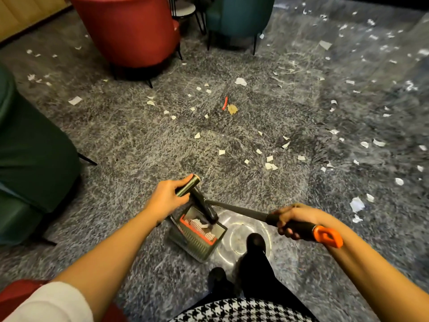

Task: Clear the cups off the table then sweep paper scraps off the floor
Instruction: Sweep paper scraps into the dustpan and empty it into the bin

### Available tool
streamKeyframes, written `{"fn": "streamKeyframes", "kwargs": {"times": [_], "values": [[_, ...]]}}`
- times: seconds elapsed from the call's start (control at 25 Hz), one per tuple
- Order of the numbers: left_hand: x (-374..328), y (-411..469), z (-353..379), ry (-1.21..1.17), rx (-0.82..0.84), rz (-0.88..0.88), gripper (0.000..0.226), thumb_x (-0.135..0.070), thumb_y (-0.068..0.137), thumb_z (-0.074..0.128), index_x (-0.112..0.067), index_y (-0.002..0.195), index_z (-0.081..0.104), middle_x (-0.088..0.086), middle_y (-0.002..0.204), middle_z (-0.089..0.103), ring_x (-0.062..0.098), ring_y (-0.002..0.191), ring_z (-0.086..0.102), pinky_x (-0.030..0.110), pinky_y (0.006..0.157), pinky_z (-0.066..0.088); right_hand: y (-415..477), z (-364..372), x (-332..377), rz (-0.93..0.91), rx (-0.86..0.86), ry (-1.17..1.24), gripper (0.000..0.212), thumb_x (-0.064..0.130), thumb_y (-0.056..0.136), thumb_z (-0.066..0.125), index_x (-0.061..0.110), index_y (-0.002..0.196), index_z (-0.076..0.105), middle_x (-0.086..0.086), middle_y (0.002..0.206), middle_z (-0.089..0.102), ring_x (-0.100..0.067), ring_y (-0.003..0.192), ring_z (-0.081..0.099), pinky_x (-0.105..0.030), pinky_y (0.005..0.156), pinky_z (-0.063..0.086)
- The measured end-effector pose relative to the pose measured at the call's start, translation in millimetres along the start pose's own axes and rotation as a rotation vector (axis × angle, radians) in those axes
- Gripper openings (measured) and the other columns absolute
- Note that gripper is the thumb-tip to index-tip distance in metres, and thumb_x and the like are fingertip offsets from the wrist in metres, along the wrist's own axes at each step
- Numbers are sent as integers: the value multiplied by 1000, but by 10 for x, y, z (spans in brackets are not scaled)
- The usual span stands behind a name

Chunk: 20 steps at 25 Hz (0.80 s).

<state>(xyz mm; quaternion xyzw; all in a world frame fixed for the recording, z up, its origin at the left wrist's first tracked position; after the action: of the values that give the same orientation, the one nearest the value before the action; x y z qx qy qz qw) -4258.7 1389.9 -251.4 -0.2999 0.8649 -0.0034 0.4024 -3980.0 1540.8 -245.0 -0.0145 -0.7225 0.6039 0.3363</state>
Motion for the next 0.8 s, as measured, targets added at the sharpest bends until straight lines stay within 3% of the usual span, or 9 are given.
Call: {"fn": "streamKeyframes", "kwargs": {"times": [0.16,0.28,0.44,0.52,0.64,0.8], "values": [[-275,338,17,-13,14,79,57,-7,82,70,-26,133,52,0,96,69,-3,59,52,16,56,45,-44,-317,126,-45,-93,29,38,-14,84,40,-24,121,44,-14,57,47,-12,26,43,-13,29,34],[-544,729,92,-3,18,125,58,-7,81,71,-25,133,51,-2,102,67,7,76,61,26,68,50,12,-729,240,-78,-194,62,28,-15,82,43,-19,107,56,-13,49,47,-14,27,44,-14,30,35],[-842,1408,241,41,8,110,56,-7,81,71,-25,132,53,1,90,68,3,62,55,11,50,39,215,-1473,443,-81,-354,103,12,-14,81,48,-9,79,58,-10,34,46,-15,24,43,-14,30,35],[-1019,1828,323,42,3,87,54,-8,80,72,-23,129,56,-2,86,66,0,59,54,9,46,39,380,-1910,555,-54,-422,99,14,-13,80,51,-7,69,57,-11,34,47,-16,24,44,-15,30,36],[-1299,2439,447,50,37,65,54,-9,81,71,-25,130,55,1,90,69,8,61,59,21,53,48,654,-2513,755,-18,-506,95,13,-11,77,55,-7,65,57,-13,38,51,-19,28,46,-19,34,40],[-1598,3143,570,31,65,81,56,-5,80,72,-21,131,54,4,100,68,-3,60,54,7,48,41,1002,-3110,1100,14,-573,55,6,-4,73,62,-8,68,62,-15,46,56,-22,36,51,-26,45,43]]}}
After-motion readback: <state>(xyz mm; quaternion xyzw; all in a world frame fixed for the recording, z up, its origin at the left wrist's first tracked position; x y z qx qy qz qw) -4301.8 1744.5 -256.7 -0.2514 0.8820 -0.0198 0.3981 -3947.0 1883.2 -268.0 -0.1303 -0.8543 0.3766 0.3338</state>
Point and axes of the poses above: each hand's wrist, its own y-axis towards the middle knuckle, its own z-axis out of the palm, x = y × z, the point moved 5 cm from there along y, towards the middle knuckle
